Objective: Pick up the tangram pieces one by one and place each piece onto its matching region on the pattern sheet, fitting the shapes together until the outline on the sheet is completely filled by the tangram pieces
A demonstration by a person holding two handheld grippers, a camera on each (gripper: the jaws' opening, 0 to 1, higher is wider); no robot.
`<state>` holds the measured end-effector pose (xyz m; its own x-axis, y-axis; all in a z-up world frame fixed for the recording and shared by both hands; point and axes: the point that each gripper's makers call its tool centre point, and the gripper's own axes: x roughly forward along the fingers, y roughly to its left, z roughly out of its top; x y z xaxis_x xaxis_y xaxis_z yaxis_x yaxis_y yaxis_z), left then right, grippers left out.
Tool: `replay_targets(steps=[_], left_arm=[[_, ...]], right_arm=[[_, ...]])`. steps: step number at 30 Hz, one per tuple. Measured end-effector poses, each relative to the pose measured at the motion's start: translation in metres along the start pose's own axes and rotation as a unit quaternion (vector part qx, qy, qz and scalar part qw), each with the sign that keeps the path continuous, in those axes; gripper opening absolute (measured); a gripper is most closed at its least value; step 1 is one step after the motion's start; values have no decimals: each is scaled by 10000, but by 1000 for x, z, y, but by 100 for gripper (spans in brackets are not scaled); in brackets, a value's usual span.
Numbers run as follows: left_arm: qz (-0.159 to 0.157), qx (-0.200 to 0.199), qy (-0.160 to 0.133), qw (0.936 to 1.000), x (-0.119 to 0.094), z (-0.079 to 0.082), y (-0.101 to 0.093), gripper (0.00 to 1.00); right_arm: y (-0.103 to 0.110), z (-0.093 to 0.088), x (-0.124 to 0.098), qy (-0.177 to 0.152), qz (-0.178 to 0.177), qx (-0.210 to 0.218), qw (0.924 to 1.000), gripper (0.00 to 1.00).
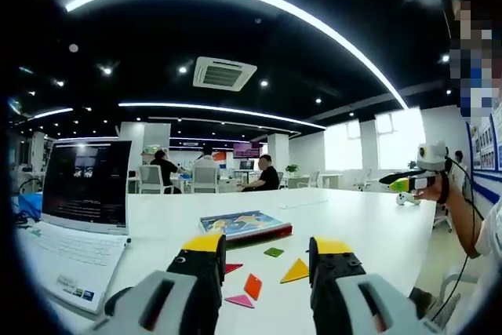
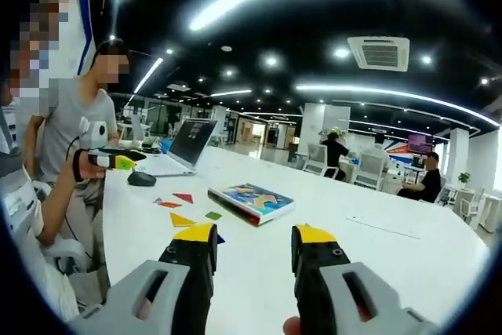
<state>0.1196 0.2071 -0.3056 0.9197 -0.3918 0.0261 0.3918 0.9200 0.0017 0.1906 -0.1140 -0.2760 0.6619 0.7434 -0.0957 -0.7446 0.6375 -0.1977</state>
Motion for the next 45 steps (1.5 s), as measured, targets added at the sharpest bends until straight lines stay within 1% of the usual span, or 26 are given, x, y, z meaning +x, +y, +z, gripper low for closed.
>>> replay_targets(steps=[2, 4, 6, 9, 11, 13, 14, 15, 17, 18, 21, 24, 26, 27, 29, 30, 31, 32, 34, 36, 37, 39, 40, 42, 43, 45], left_arm=[[6, -13, 6, 10000, -1, 0, 2, 44], [15, -22, -3, 10000, -5, 0, 4, 44], [39, -12, 1, 10000, -7, 0, 6, 44], [90, -37, -85, 9999, -14, 5, 10, 44], [125, -57, -124, 9998, -17, 6, 14, 44], [153, -93, -131, 9998, -17, 5, 18, 44], [167, -107, -127, 9997, -18, 5, 19, 44], [189, -122, -123, 9997, -19, 4, 20, 44], [205, -141, -161, 9996, -22, 5, 22, 44], [208, -147, -172, 9995, -23, 5, 22, 44], [207, -153, -204, 9995, -26, 7, 23, 44], [216, -173, -221, 9994, -29, 6, 24, 44], [237, -186, -225, 9993, -30, 6, 27, 44], [239, -188, -234, 9993, -31, 7, 27, 44], [231, -204, -255, 9992, -32, 8, 27, 44], [234, -200, -267, 9992, -33, 8, 28, 43], [239, -198, -275, 9991, -33, 8, 28, 43], [252, -208, -282, 9991, -33, 9, 30, 43], [267, -210, -301, 9990, -34, 10, 31, 43], [292, -232, -331, 9988, -35, 12, 33, 43], [297, -233, -343, 9987, -35, 13, 34, 43], [300, -236, -344, 9987, -35, 13, 35, 43], [310, -227, -341, 9987, -35, 13, 35, 43], [300, -227, -344, 9987, -35, 14, 36, 42], [298, -227, -361, 9986, -36, 15, 35, 42], [287, -212, -409, 9985, -36, 18, 35, 42]], right_arm=[[0, 2, 4, 16, 52, 23, 10000, 40], [4, 5, 16, 143, 191, 3, 9997, 40], [4, 6, 21, 221, 232, -45, 9995, 40], [4, 10, 41, 489, 434, -157, 9977, 40], [3, 15, 54, 602, 524, -157, 9967, 40], [2, 17, 68, 791, 635, -227, 9946, 41], [2, 18, 72, 819, 650, -230, 9943, 41], [1, 21, 81, 882, 709, -237, 9933, 42], [4, 23, 94, 1084, 931, -201, 9895, 44], [4, 25, 100, 1118, 969, -176, 9888, 45], [7, 25, 117, 1445, 1303, -195, 9807, 51], [2, 20, 135, 1941, 1542, -105, 9687, 52], [-4, 16, 148, 2209, 1617, -119, 9617, 53], [-5, 16, 151, 2245, 1612, -115, 9610, 55], [-2, 9, 158, 2620, 1854, -25, 9471, 58], [1, 6, 162, 2811, 2045, 47, 9376, 61], [2, 5, 166, 2876, 2123, 35, 9339, 62], [1, 4, 173, 2966, 2105, -34, 9315, 62], [1, 5, 180, 3039, 2144, -161, 9281, 63], [5, 0, 186, 3300, 2256, -403, 9157, 66], [6, -1, 189, 3386, 2270, -476, 9119, 67], [12, -4, 192, 3478, 2289, -578, 9074, 68], [16, -6, 195, 3551, 2338, -626, 9029, 69], [22, -6, 201, 3597, 2405, -594, 8996, 71], [21, -6, 205, 3627, 2412, -596, 8982, 71], [22, -10, 213, 3787, 2421, -688, 8906, 70]])
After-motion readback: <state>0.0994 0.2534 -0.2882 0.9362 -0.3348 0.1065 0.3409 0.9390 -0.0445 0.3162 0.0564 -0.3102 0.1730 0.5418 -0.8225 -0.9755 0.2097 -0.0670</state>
